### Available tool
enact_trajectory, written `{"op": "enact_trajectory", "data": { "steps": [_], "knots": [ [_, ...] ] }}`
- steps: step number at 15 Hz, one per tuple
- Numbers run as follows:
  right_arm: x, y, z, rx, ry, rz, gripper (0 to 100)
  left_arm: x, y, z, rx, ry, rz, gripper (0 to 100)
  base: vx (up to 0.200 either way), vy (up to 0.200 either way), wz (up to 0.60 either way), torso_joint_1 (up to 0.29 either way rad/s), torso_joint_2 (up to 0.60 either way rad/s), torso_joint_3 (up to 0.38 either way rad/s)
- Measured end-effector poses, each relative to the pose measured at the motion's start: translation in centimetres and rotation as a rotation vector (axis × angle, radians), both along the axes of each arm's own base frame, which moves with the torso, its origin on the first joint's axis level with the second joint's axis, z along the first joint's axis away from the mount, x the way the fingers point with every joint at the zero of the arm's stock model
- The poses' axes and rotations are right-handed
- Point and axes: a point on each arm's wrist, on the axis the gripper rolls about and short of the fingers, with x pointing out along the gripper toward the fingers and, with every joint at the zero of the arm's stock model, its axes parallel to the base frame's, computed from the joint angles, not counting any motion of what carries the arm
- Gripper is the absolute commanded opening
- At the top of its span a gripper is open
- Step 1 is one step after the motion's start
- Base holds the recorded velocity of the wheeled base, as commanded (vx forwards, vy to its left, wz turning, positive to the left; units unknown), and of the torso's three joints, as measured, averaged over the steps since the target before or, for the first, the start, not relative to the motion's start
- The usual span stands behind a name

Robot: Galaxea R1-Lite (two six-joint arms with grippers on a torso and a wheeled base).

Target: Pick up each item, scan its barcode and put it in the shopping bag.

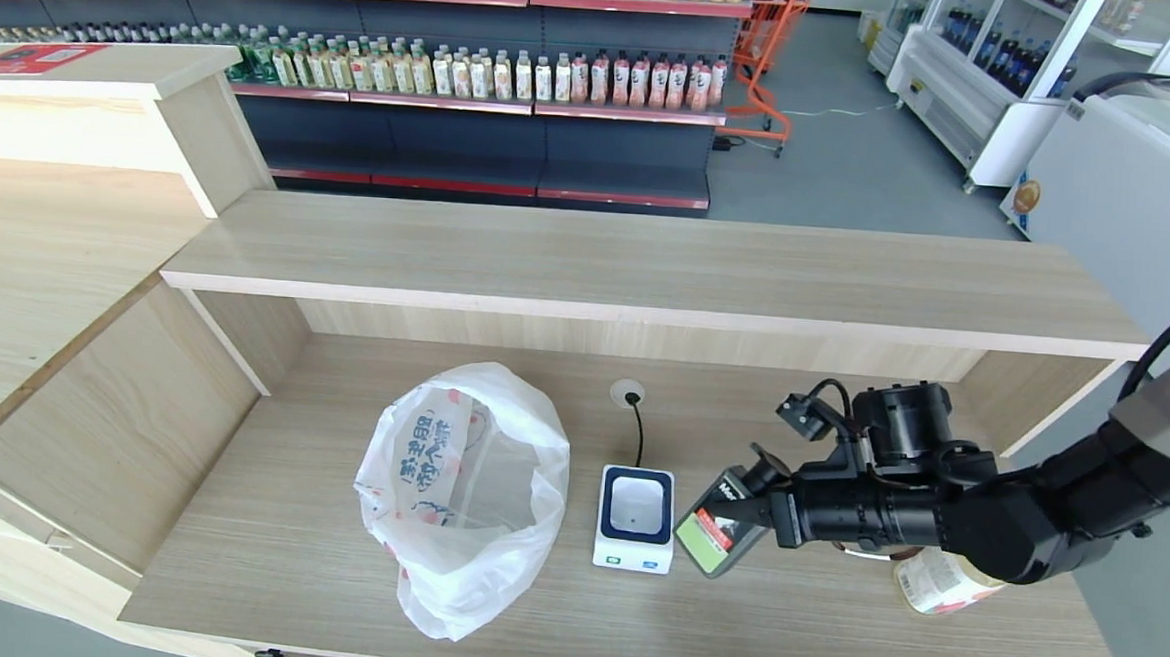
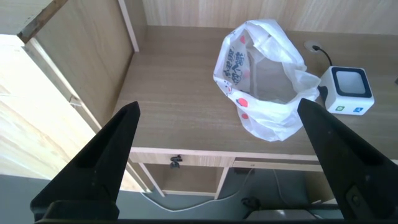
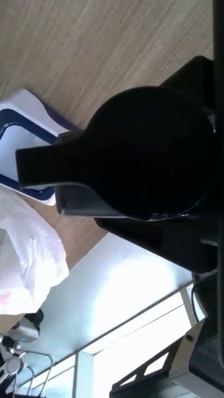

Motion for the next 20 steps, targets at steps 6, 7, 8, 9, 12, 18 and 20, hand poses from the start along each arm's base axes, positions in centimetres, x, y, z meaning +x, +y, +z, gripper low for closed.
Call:
{"op": "enact_trajectory", "data": {
  "steps": [6,7,8,9,12,18,20],
  "knots": [
    [2.4,1.8,-1.5,0.004,-0.021,0.021,0,0.0,0.0,0.0,0.000,0.000,0.000,100,0.000,0.000,0.00,0.000,0.00,0.000],
    [3.1,2.3,-1.6,0.006,-0.036,0.022,0,0.0,0.0,0.0,0.000,0.000,0.001,100,0.000,0.000,0.00,0.000,0.00,0.000],
    [3.6,2.7,-1.8,0.007,-0.045,0.027,0,0.0,0.0,0.0,0.000,0.000,0.000,100,0.000,0.000,0.00,0.000,0.00,0.000],
    [4.0,3.2,-2.0,0.010,-0.051,0.035,0,0.0,0.0,0.0,0.000,0.000,0.000,100,0.000,0.000,0.00,0.000,0.00,0.000],
    [4.8,4.5,-2.6,0.014,-0.061,0.058,0,0.0,0.0,0.0,0.000,0.000,0.000,100,0.000,0.000,0.00,0.000,0.00,0.000],
    [6.1,6.3,-3.9,0.011,-0.101,0.070,0,0.0,0.0,0.0,0.000,0.000,0.000,100,0.000,0.000,0.00,0.000,0.00,0.000],
    [6.2,6.5,-4.2,0.005,-0.118,0.059,0,0.0,0.0,0.0,0.000,0.000,0.000,100,0.000,0.000,0.00,0.000,0.00,0.000]
  ]
}}
